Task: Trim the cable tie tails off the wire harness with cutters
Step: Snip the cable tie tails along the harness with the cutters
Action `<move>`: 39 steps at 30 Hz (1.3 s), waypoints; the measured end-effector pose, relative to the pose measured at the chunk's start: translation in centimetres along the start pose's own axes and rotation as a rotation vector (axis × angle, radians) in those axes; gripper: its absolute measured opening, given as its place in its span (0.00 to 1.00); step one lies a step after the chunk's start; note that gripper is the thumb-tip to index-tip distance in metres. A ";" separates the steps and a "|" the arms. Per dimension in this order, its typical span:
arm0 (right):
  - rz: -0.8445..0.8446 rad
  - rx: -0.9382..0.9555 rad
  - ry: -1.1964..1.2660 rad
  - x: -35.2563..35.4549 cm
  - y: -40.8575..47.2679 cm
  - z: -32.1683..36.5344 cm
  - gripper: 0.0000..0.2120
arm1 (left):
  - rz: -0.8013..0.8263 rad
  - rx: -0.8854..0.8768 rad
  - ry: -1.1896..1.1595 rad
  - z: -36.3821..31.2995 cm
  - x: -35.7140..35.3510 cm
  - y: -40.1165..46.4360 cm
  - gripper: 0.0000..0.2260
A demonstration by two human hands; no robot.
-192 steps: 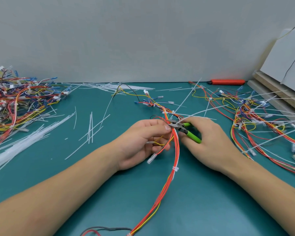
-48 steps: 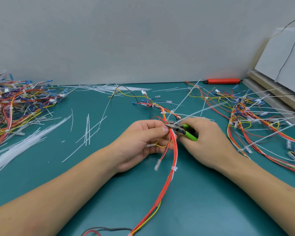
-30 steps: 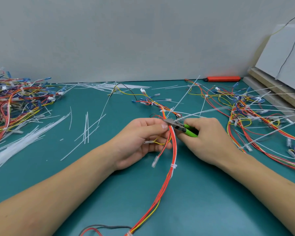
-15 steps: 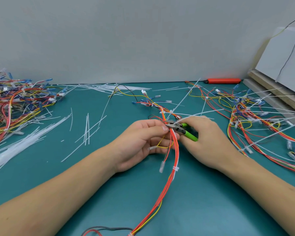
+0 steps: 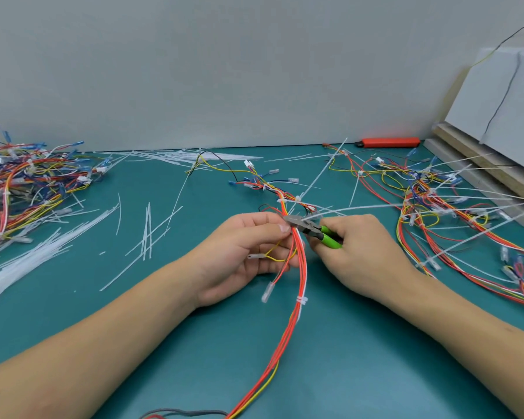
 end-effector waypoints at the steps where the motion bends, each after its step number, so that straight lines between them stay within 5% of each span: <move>1: -0.002 -0.006 0.008 0.0 0.0 -0.1 0.17 | -0.002 0.001 0.005 0.0 0.0 0.0 0.03; 6: -0.035 0.060 0.022 0.4 -0.1 0.7 0.02 | -0.007 -0.002 0.021 -0.1 -0.2 0.0 0.05; 15: -0.024 0.055 0.022 0.3 0.0 0.4 0.14 | -0.009 0.000 0.020 -0.1 -0.3 0.0 0.03; 21: -0.028 0.014 0.029 0.2 0.1 -0.1 0.03 | -0.008 -0.007 0.019 -0.1 -0.3 0.0 0.05; 26: -0.008 -0.061 0.006 -0.2 -0.1 -0.5 0.17 | -0.001 -0.009 0.034 -0.2 -0.4 -0.1 0.08; 31: -0.053 0.076 0.045 0.5 -0.4 0.7 0.09 | 0.001 -0.009 0.034 -0.2 -0.6 -0.1 0.09; 39: -0.001 0.166 0.068 0.5 -0.3 1.4 0.17 | -0.001 -0.003 0.032 -0.3 -0.5 -0.1 0.05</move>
Point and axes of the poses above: each hand's wrist, its own y-axis towards the middle knuckle, its own x-axis out of the back of the hand, z = x × y, the point moved 7 cm from there along y, towards the middle knuckle, and after that the axes turned 15 degrees about z, right-handed, at the moved point
